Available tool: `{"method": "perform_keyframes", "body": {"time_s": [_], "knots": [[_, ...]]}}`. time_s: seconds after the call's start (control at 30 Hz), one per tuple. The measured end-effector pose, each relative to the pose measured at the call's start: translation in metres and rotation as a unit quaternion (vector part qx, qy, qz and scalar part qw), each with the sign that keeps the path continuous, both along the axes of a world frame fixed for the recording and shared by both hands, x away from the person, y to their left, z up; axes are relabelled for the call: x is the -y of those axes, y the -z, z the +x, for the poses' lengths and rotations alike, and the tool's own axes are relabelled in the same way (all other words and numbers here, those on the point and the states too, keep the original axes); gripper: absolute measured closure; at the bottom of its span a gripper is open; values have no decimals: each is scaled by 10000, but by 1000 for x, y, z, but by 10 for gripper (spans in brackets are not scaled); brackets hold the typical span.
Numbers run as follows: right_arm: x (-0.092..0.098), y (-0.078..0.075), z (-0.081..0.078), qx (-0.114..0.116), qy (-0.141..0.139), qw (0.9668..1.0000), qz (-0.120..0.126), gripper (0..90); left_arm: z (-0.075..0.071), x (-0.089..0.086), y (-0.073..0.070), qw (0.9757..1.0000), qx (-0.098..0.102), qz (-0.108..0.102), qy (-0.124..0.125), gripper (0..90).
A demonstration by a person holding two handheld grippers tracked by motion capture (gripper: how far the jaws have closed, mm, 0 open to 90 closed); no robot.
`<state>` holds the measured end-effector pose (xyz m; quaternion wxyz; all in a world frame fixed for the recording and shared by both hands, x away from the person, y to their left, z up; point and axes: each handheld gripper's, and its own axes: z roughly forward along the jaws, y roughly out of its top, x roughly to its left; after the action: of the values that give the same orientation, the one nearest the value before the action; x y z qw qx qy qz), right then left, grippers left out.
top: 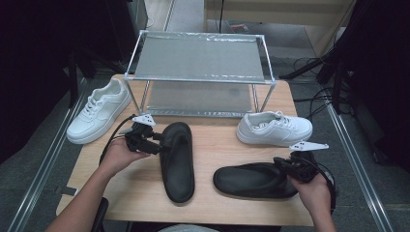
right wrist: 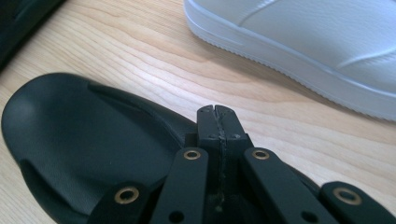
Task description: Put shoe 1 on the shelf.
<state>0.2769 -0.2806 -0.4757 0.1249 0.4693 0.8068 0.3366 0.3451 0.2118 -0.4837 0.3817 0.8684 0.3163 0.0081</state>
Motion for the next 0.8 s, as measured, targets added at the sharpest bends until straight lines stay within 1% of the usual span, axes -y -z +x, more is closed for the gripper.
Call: {"method": "perform_keyframes", "body": {"time_s": [0.1, 0.23, 0.47, 0.53, 0.67, 0.8], "knots": [[-5, 0, 2, -17, -65, 10000, 39, 900, 0, 0, 1, 10000, -16, -12, -6, 388], [-17, 1, 6, -18, -195, 9998, 77, 900, 0, 3, 1, 10000, 6, 43, 41, 388], [-41, 1, 11, 27, -493, 9988, 42, 900, 0, 2, 1, 10000, -9, 29, 32, 388], [-46, 1, 11, 41, -519, 9986, 21, 900, 0, 3, 1, 10000, -4, 29, 33, 388], [-52, 1, 13, 53, -573, 9983, 32, 900, 0, 3, 1, 10000, -1, 44, 40, 388], [-56, 1, 13, 93, -684, 9976, 32, 900, -1, 3, 1, 10000, 6, 37, 36, 389]]}}
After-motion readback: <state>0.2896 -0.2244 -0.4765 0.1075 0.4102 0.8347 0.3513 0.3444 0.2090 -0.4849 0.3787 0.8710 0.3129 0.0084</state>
